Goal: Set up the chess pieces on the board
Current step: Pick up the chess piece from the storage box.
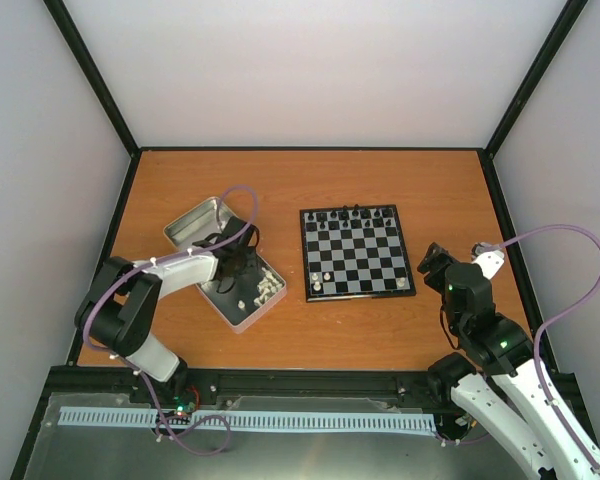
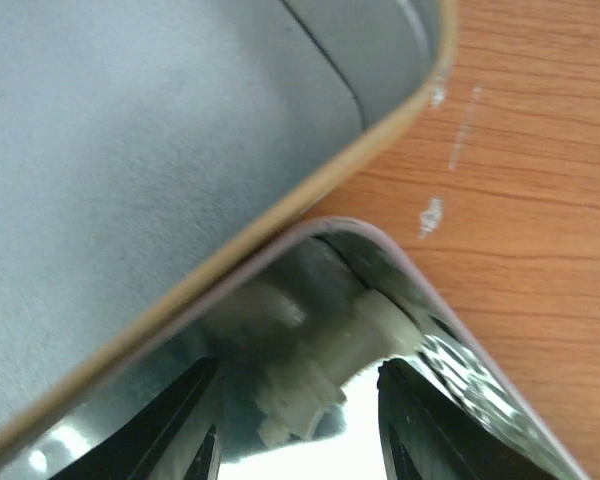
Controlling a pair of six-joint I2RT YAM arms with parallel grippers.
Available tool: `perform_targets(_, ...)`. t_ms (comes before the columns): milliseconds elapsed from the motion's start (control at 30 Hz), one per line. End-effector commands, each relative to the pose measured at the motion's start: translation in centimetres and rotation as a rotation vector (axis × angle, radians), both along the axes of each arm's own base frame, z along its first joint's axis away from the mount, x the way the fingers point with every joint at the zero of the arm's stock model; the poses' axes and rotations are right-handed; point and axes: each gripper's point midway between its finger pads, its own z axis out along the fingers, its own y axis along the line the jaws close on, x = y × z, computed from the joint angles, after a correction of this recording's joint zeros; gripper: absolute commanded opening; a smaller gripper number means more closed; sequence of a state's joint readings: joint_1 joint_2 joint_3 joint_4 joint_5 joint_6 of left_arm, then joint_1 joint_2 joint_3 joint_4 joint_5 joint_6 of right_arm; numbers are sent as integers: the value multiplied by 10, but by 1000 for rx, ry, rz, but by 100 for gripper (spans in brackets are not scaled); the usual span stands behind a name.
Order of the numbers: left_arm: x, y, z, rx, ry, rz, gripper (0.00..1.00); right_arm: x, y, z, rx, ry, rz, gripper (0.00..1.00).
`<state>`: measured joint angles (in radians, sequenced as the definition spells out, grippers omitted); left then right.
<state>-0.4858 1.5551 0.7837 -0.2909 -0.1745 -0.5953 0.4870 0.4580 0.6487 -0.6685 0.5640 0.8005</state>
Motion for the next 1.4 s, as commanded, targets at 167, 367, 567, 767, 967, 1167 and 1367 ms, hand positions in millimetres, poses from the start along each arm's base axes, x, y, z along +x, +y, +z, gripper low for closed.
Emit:
perform_targets(167,14,-7,-8,-13,33,-64,41,-1,-4,8,-1,-24,-19,87)
perform_targets(367,5,-15,-10,-45,59,-131,31,1,-3,6,0,-22,-18,87)
perform_targets(567,2,-18,-1,-76,43,-138,16,3,-1,4,2,-18,-12,87)
perform_targets(767,0,-14,-1,-60,50,-123,4,3,0,4,4,-17,-10,87)
perform_targets(967,-12,-9,6,-60,61,-125,1,5,4,2,6,-14,13,87)
perform_targets(1167,-27,-33,49,-206,1,-259,1,23,60,2,-3,-34,308,87)
perform_targets(1367,-55,-94,127,-487,-172,-610,2,26,170,-2,136,30,861,87)
